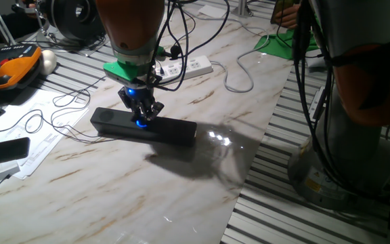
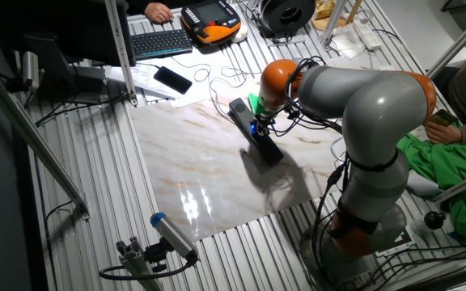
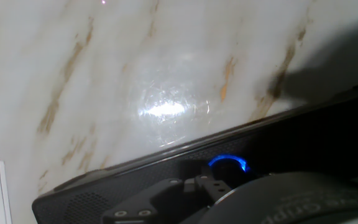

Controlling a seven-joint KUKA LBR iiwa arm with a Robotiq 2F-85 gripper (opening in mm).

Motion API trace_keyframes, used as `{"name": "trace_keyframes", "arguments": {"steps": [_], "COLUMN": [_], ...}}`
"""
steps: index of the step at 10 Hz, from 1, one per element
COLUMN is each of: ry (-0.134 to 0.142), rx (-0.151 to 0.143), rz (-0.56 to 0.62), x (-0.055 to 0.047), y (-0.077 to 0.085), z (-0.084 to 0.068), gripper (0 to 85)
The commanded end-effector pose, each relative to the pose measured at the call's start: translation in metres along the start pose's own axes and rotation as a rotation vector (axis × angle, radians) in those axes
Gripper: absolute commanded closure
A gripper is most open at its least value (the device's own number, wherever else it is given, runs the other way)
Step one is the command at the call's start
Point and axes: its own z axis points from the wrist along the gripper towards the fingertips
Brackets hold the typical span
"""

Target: Turn the knob to increase the volume of the speaker

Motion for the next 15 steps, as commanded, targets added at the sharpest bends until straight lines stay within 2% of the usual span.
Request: {"name": "trace_keyframes", "arguments": {"steps": [1,5,6,9,11,12,14,15], "ry": [0.000,-0.003,0.001,0.026,0.064,0.086,0.127,0.142], "rx": [0.001,0.003,0.011,0.034,0.043,0.048,0.061,0.057], "rz": [0.001,0.003,-0.008,-0.099,-0.246,-0.335,-0.530,-0.655], "x": [0.000,0.001,0.001,0.003,0.005,0.007,0.011,0.012], "y": [0.000,0.001,0.001,0.001,0.006,0.010,0.022,0.026], "z": [0.000,-0.005,-0.008,-0.023,-0.039,-0.047,-0.065,-0.072], "gripper": [51.0,51.0,34.0,34.0,34.0,51.0,51.0,68.0]}}
